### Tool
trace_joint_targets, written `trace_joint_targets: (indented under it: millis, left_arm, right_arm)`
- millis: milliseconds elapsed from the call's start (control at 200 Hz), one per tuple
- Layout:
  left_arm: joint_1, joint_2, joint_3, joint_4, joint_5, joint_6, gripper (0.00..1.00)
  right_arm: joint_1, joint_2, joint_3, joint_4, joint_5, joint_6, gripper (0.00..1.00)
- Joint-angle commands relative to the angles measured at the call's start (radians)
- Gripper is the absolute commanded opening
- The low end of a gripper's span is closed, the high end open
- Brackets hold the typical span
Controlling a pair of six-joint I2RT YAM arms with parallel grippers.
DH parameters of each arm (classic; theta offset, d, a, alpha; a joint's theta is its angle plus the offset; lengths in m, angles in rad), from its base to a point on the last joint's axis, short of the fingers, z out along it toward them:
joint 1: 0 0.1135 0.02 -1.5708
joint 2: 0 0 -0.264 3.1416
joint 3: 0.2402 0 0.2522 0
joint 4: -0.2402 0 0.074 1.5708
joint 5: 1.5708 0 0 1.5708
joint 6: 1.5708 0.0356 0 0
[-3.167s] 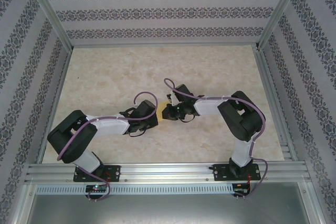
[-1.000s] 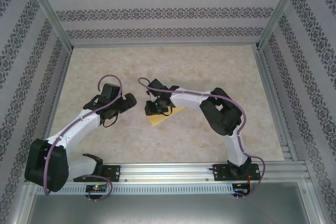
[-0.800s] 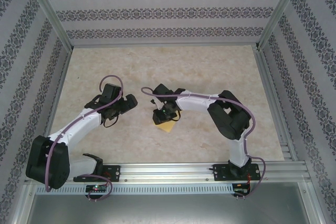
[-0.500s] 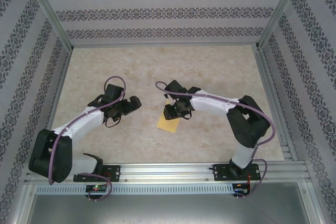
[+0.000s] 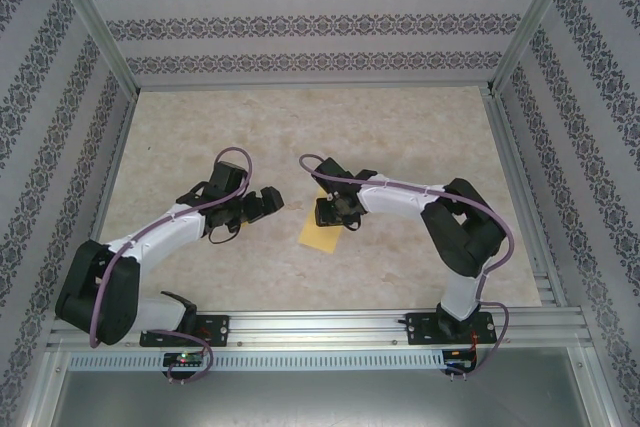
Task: Fold a paper plane with a square sheet of paper (pick it up from the middle)
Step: Rotate the paper at the center of the table.
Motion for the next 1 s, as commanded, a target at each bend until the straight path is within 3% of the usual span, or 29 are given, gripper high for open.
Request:
trace_joint_targets:
  millis: [0,135,380,664,859,994]
  left_arm:
    - [-0.025,0.02,0.028,0.039,0.015,0.001,0.98]
    - [-0.037,0.027,0.042,0.053,-0.021,-0.023,0.96]
    - [-0.101,0.094,0.047,0.116,0.014,-0.067,0.91]
    - [-0.151,0.138,0.015,0.182,0.047,-0.113,0.83]
    - [-0.16,0.165,0.002,0.228,0.086,-0.138,0.7]
    - [-0.173,0.186,0.013,0.225,0.089,-0.14,0.69]
  right_arm:
    - [0.001,0.037,0.01,0.021,0.028,0.021,0.38]
    - [-0.02,0.085,0.04,0.025,0.017,0.005,0.38]
    - [-0.057,0.182,0.138,0.045,-0.047,-0.071,0.37]
    - [-0.074,0.044,0.11,0.081,-0.078,-0.061,0.37]
    - [-0.11,0.084,0.128,0.085,-0.065,-0.056,0.36]
    - [-0.134,0.119,0.171,0.081,-0.054,-0.062,0.36]
